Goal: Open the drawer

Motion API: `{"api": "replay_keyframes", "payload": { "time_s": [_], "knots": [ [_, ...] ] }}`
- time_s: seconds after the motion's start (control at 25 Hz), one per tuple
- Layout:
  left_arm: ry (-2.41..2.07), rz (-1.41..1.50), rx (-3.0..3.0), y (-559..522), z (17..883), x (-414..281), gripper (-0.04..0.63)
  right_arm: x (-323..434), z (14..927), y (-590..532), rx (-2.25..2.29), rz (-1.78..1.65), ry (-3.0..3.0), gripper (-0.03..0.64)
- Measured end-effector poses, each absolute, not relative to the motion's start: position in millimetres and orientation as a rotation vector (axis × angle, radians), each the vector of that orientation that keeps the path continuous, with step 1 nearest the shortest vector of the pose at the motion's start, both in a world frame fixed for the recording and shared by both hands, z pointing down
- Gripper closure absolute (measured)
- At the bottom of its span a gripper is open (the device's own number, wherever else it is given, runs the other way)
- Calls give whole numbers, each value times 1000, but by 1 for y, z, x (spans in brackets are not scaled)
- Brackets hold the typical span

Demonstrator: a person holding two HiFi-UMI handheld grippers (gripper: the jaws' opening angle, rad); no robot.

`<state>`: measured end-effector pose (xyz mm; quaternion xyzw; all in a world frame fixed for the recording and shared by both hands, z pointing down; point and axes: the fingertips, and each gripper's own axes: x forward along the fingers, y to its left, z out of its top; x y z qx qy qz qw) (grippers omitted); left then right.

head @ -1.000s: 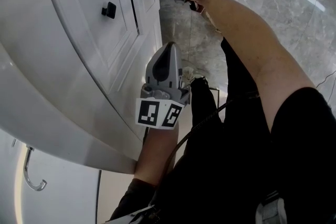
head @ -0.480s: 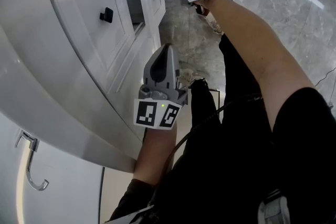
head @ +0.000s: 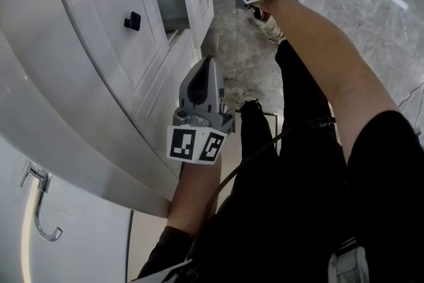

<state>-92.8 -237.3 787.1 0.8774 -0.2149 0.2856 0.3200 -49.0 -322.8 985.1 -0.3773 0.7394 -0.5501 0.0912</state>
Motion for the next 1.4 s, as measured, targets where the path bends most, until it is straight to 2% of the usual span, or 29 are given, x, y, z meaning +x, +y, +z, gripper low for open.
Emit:
{"api": "replay_keyframes", "payload": {
  "time_s": [1.4],
  "knots": [
    [-527, 741, 2306, -226, 783, -90, 594, -17, 985, -275, -1146, -1663, 2195, 492]
  ]
}}
